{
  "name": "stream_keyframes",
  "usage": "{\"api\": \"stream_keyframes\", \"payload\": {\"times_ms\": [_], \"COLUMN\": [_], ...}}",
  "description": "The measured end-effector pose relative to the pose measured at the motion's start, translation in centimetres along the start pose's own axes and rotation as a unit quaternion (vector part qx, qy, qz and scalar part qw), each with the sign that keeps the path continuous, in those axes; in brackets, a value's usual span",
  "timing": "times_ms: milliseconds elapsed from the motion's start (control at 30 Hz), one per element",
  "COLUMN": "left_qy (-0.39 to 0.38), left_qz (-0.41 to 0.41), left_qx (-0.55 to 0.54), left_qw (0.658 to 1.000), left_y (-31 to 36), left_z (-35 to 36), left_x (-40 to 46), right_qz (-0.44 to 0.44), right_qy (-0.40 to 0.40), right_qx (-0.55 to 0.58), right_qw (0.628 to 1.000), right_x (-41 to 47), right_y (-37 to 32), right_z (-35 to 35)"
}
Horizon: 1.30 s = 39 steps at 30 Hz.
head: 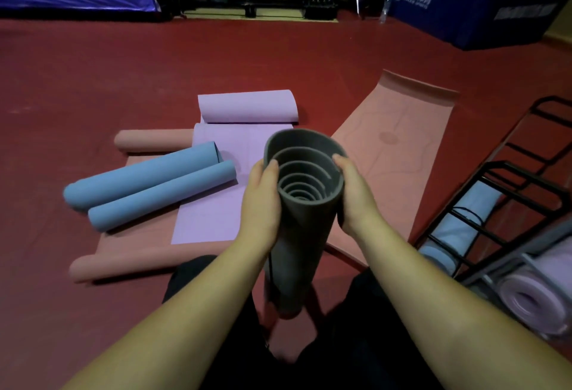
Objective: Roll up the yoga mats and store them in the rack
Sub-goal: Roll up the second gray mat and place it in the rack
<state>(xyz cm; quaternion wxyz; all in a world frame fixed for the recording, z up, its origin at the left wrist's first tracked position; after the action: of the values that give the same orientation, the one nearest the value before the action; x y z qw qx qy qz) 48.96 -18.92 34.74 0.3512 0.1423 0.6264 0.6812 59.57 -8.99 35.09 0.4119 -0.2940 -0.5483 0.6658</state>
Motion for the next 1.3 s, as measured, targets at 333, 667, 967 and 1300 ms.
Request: {"api": "stream_keyframes", "payload": {"times_ms": [333,667,967,1300], "left_qy": [0.04,0.04,0.064,0.064], "left_qz": [-0.024,-0.018,-0.006,0.019], "left_qx": [0.093,0.099,0.128,0.104], "left_qw": [0.995,0.994,0.99,0.992], "left_y": [-4.8,-1.4,-5.2,-4.1], "left_z": [-1.7,-0.4,-1.4,-1.4], "left_x": [-1.0,1.4,0.2,0.1], "right_qz": [0.039,0.031,0.135,0.11], "right_qy": [-0.016,0.002,0.034,-0.018], "right_qx": [-0.037,-0.019,-0.009,-0.018], "right_qw": [0.998,0.999,0.99,0.994], "right_x": [-1.3,0.3,-1.1,-0.1], "right_y": [5.1,2.4,6.4,4.6], "right_z": [-1.2,0.3,-1.6,-2.3]}}
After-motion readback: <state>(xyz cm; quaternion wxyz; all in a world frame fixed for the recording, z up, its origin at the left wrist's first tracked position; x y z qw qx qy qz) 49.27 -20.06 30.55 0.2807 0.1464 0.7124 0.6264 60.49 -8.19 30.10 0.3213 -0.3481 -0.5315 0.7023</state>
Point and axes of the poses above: each hand's wrist, its own x-axis towards the middle knuckle, its own z-axis out of the palm, y = z × x, the point moved 3 cm from there along x, towards the middle knuckle, and after that the axes turned 12 degrees about -z, right-handed, at the moved point
